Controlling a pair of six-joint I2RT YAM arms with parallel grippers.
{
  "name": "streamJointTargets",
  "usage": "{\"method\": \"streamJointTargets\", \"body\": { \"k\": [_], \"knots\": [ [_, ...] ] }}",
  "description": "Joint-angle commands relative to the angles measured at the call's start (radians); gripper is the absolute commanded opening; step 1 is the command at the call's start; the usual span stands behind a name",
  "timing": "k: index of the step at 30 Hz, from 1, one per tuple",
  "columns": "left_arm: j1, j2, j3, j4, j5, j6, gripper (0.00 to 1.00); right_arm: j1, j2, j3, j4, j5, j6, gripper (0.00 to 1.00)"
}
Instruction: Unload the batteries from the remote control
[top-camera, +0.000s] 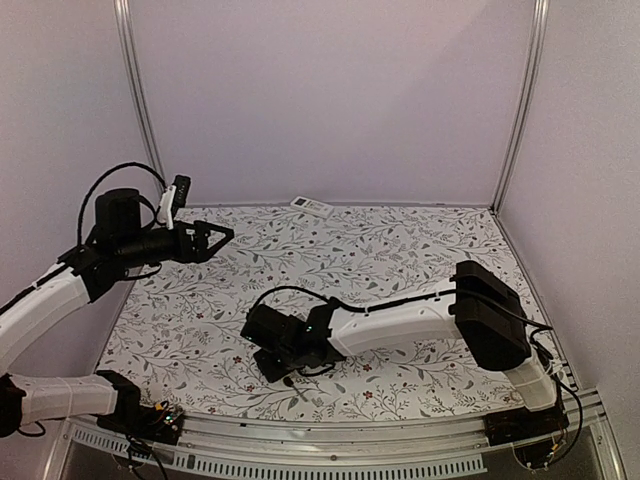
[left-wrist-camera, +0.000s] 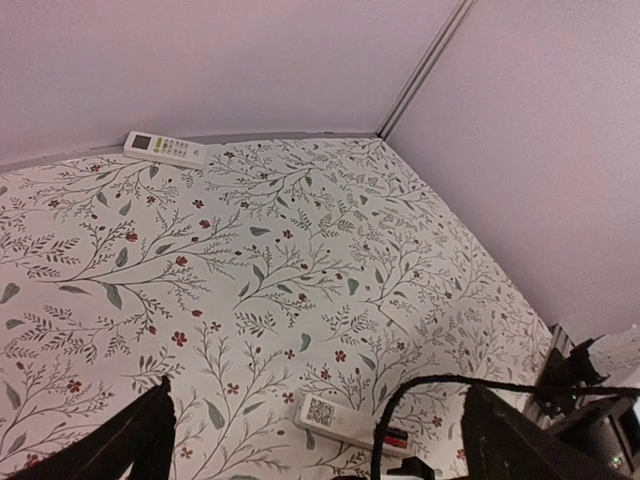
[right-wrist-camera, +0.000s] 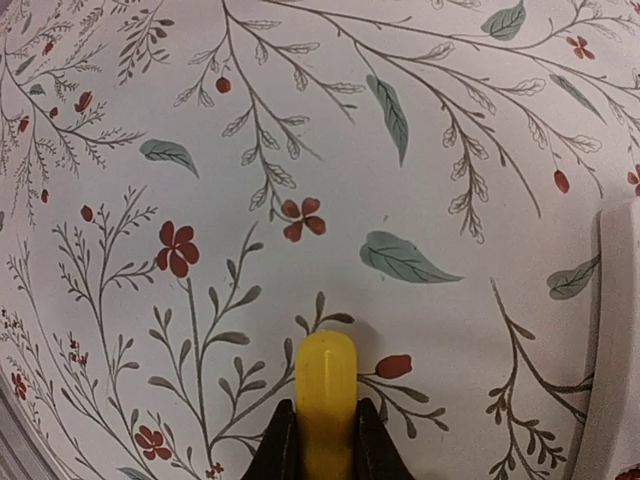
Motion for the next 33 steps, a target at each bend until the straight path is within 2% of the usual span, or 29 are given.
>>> {"method": "streamJointTargets", "body": {
  "k": [1, 8, 14, 23, 27, 33],
  "knots": [
    [0.012, -0.063, -0.036, 0.051, -0.009, -0.018, 1.0, -0.015, -0.138, -0.076, 0.079, 0.02, 0.029, 0.0],
    [-0.014, -0.155, -0.104, 0.182, 0.04, -0.122, 0.99, -0.063, -0.403, -0.283, 0.252, 0.044, 0.045, 0.0],
    [-0.151, -0.177, -0.182, 0.345, 0.017, -0.229, 0.99, -0.116, -0.603, -0.452, 0.345, 0.125, 0.07, 0.0],
    [-0.426, -0.054, -0.223, 0.613, -0.081, -0.294, 0.98, -0.141, -0.883, -0.672, 0.557, 0.237, 0.145, 0.0],
    [-0.522, 0.021, -0.199, 0.679, -0.12, -0.292, 0.99, -0.142, -0.939, -0.707, 0.607, 0.269, 0.159, 0.0],
    [-0.605, 0.163, -0.16, 0.772, -0.126, -0.331, 0.99, -0.142, -0.966, -0.715, 0.655, 0.293, 0.167, 0.0]
  ]
}}
